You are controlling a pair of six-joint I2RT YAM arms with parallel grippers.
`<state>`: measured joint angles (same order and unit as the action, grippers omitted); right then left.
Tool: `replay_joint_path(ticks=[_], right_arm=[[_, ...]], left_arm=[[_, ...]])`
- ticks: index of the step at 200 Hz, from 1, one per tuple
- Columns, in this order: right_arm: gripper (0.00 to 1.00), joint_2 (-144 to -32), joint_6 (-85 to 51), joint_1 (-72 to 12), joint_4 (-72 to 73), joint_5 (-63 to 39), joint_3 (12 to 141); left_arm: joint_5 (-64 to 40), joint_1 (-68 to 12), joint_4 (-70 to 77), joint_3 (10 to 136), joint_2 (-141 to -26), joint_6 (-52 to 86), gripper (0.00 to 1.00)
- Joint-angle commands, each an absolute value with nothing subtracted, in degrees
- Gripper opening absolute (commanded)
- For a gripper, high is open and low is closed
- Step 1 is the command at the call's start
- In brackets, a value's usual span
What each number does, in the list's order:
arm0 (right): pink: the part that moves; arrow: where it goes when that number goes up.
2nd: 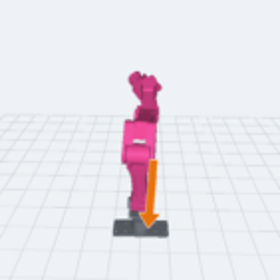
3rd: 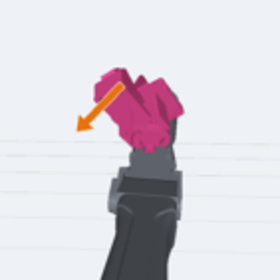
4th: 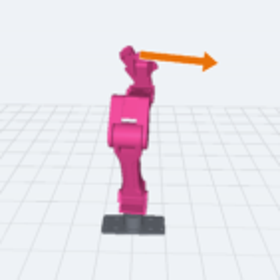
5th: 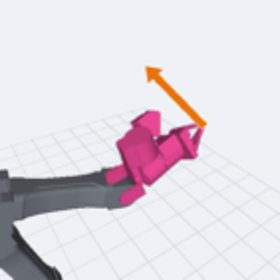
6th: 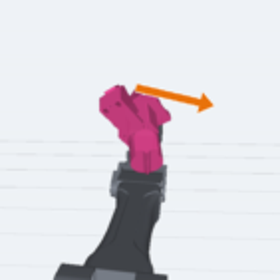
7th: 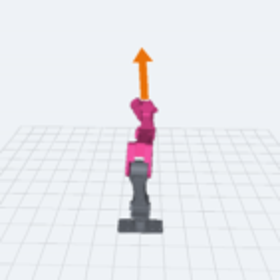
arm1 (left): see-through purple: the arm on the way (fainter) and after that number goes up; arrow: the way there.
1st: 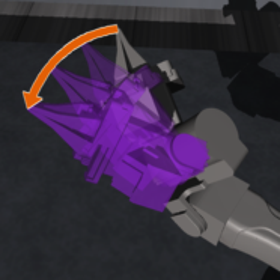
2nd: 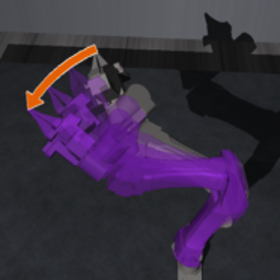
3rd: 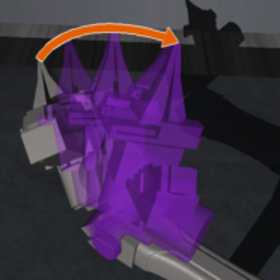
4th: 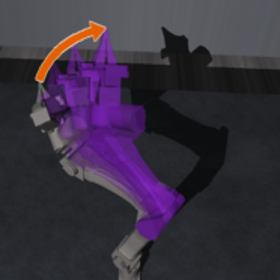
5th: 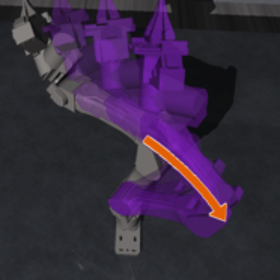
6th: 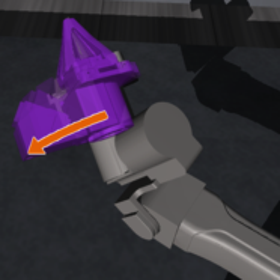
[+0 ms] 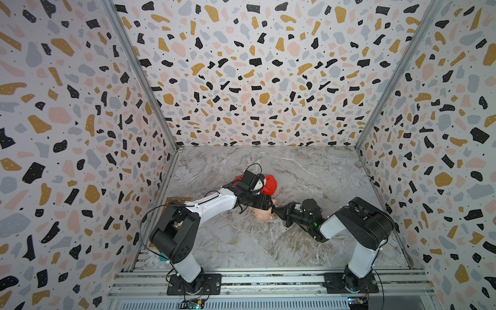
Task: Open piggy banks
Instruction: Open the lid on the piggy bank.
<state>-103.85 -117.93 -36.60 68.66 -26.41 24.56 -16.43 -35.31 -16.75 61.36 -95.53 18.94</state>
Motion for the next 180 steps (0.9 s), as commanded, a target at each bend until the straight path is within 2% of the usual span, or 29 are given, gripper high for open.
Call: replay_joint_path(ticks=[1,27,69,94,126,180], right_arm=[[0.00,-104.9,-113.9,-36.5,66.0,-26.2,25.0],[0.00,-103.8,-104.4,-35.0,64.2,-27.3,25.3],[0.00,-100.2,-80.3,-33.9,52.1,-28.4,30.9],[0.00,-99.9,-71.1,-33.8,47.9,-27.5,33.0],[0.00,-102.0,-68.3,-33.8,48.9,-28.6,33.7],[0.00,-101.0,-75.9,-29.2,52.0,-31.8,29.8]], left_arm=[[-17.3,-36.0,-22.4,59.0,-97.7,18.3,0.88],[-17.4,-36.0,-22.4,59.1,-98.0,18.3,0.88],[-17.7,-36.0,-22.3,59.1,-98.5,18.3,0.88],[-17.8,-36.0,-22.4,59.0,-98.6,18.3,0.88],[-17.5,-36.0,-22.6,59.2,-98.7,18.2,0.88],[-16.3,-35.9,-23.3,59.2,-98.9,17.9,0.88]])
